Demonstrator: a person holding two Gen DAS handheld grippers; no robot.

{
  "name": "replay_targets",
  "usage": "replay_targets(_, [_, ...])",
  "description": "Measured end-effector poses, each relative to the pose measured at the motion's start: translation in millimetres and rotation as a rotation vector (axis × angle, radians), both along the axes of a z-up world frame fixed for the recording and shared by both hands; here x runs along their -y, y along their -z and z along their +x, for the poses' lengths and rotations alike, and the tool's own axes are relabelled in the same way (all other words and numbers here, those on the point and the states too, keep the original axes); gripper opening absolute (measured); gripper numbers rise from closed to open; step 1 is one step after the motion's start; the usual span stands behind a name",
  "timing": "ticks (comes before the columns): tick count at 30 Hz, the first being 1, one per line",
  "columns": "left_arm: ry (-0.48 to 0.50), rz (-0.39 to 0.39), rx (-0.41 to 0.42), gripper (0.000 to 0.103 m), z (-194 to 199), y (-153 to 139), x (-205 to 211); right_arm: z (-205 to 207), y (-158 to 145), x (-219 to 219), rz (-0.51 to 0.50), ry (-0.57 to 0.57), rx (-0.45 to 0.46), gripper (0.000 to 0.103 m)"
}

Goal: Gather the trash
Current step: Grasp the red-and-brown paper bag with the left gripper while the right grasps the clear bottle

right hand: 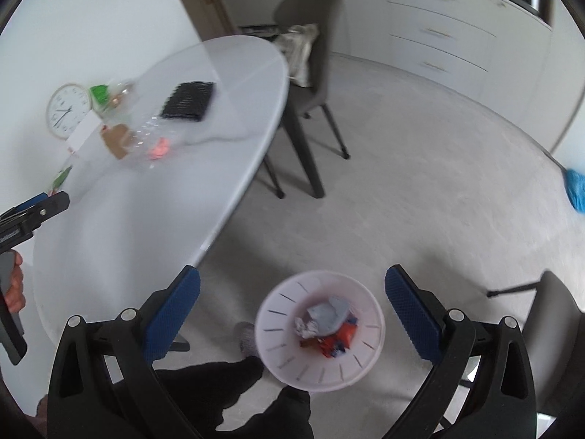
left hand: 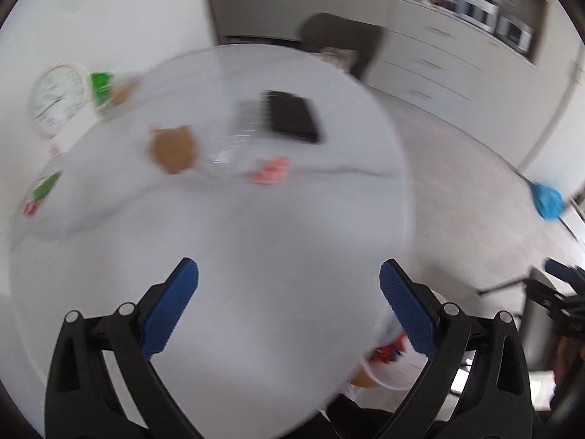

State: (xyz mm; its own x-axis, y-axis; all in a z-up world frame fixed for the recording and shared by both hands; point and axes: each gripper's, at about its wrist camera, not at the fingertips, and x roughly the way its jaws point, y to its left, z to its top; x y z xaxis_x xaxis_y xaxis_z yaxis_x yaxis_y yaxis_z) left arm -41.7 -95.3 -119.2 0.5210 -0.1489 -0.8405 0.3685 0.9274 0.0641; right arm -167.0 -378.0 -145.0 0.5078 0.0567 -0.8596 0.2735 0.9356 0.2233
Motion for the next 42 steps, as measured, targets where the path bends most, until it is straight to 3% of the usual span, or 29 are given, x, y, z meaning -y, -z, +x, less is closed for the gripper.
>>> replay_targets(4, [-0.151,0.03,0.039,0.095,48.9,6.1,-42.1,25.0,-5.1,-26.5,0.034,-0.018,0.013,0.1])
replay_targets(9, [-0.248,0.057,0.073,0.095,127.4,21.9,-78.6,56.4,-10.6,-61.7,0.067,-0.012,0.018,0.1])
replay_targets(16, [-0.309,-0.068,-0.024,0.095,235.1,68.7,-106.5,88.8,-15.0,-98.0,0.061,0.033,-0.018,0.1])
replay_targets(21, [-0.306,-0.072,-0.074,0.095,284.5,106.1,-99.9,112.1,-7.1,-116.8,0.061,0.058,-0.075,0.1])
replay_targets(29, [-0.287,-0.091,-0.111,0.094,320.6,138.4,-97.1,147.5,4.8,-143.4,0.04,0.047,-0.151,0.1])
replay_targets(35, [-0.225,-0.152,-0.117,0.056,319.5,136.0,-99.4,180.4,6.5,-161.7,0.02,-0.006,-0.155,0.1])
replay_targets(42, [-0.187,-0.171,-0.09,0.053,300.9,113.8,-120.3,242.2,9.6,-190.0,0.03,-0.08,-0.111,0.1])
